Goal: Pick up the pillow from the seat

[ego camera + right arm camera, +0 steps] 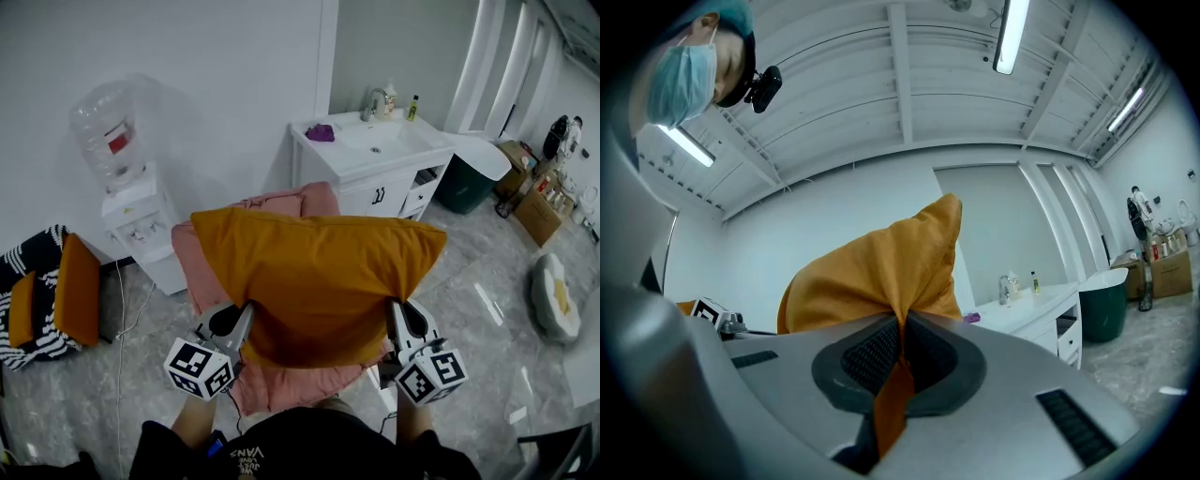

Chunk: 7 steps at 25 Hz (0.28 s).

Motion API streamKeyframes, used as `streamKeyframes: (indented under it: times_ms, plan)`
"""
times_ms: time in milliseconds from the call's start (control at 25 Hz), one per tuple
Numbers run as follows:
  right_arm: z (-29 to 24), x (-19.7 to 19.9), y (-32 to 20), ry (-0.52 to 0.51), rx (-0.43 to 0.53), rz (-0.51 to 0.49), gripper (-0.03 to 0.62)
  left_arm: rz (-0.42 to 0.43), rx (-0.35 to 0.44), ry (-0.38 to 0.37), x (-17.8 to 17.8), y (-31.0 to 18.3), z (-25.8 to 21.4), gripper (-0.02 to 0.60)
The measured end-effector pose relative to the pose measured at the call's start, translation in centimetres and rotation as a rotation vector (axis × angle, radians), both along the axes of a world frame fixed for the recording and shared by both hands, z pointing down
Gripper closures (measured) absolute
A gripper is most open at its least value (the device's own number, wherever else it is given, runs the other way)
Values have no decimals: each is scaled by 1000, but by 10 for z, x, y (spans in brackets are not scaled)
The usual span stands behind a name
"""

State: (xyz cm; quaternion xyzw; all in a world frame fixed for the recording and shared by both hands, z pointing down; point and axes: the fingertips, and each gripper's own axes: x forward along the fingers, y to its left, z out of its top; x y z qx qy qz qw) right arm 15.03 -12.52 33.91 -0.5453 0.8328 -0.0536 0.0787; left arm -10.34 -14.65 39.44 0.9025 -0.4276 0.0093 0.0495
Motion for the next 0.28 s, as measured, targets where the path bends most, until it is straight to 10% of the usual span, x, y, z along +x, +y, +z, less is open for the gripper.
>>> streamKeyframes:
  times_ms: [280]
  plan:
    - [7,-2,-10,12,-6,-3,585,5,-12,-5,-1,-10,8,560]
